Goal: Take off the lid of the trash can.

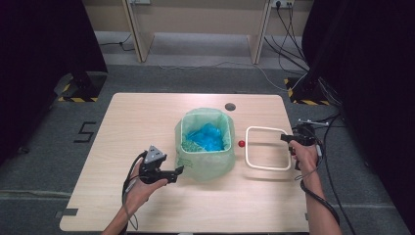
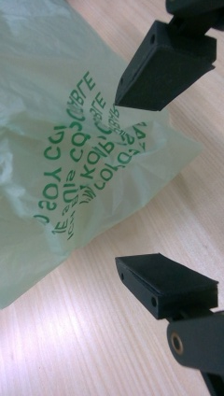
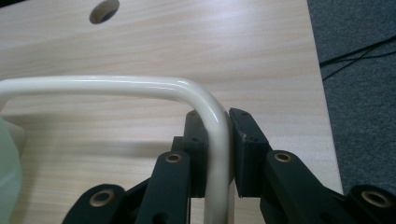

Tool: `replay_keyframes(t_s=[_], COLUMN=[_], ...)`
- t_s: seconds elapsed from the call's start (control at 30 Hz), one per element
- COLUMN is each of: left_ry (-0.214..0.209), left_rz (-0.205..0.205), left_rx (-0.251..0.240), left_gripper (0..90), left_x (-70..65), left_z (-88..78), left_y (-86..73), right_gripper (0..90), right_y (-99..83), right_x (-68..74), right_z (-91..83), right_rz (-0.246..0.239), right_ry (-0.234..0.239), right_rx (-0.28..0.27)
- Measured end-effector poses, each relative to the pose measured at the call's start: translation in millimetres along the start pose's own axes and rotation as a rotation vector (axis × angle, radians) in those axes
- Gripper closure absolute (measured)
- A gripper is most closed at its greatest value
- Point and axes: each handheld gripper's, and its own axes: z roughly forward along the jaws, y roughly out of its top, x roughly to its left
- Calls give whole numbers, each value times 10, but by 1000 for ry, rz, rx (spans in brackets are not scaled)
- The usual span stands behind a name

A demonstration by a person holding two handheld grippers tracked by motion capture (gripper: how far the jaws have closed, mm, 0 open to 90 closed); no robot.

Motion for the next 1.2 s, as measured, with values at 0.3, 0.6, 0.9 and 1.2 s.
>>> replay_keyframes(t_s=[0.3,0.6,0.9,1.2], left_ry=[2,3,3,-2], left_rz=[-7,-8,-15,-13], left_rx=[6,16,13,14], left_gripper=[182,182,182,182], left_x=[13,16,30,17], left_z=[11,32,28,35], left_y=[-34,-63,-68,-73], right_gripper=[776,760,484,355], right_y=[-193,-265,-191,-140], right_x=[-47,-46,81,513], right_z=[196,218,30,-57], right_rz=[3,-16,-61,-159], right_ry=[-35,-69,-120,-18], right_rx=[50,45,-10,-63])
